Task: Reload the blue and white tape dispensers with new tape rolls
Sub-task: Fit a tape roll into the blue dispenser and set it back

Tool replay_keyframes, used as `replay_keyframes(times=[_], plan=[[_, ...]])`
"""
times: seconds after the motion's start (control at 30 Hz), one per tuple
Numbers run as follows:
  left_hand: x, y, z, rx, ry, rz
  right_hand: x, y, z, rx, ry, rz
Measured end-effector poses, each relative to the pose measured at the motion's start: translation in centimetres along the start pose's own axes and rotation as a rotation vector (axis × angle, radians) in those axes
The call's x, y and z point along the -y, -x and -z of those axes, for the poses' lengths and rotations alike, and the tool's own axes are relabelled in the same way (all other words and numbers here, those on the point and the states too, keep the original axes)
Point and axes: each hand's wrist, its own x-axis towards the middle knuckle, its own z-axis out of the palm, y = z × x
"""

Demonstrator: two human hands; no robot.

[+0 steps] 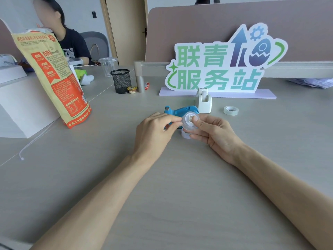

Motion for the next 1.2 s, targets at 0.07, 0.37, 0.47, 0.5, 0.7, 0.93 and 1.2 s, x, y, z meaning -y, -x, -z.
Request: replay_keyframes(times=[0.07,0.37,0.47,0.5,0.7,0.93,1.2], plan=[[0.0,0.0,0.0,-0.002,-0.001,-0.006,0.0,0.0,0.0,-0.01,-0.008,0.003],[-0.4,0.2,-0.2,-0.011,-0.026,-0.039,0.1,0.0,-0.1,-0.039,-0.027,0.0],[-0.7,0.3,-0.1,0.02,-0.005,-0.026,0.1,0.1,-0.2,-0.043,-0.029,0.004],[-0.8,0.4,-0.1,0.033,0.002,-0.016,0.1,0.1,-0.2,-0.044,-0.027,0.003],[-0.7,0.3,-0.3,0.134,0.125,0.138,0.0,0.1,-0.3,-0.092,-0.038,0.004],[-0.7,-0.2,-0.3,0.223,0.352,0.407,0.1,0.2,-0.4,-0.039,0.029,0.036],[-1.3,-0.3,0.2,0.262,0.471,0.544,-0.3,-0.1,0.1,-0.06,0.124,0.075]])
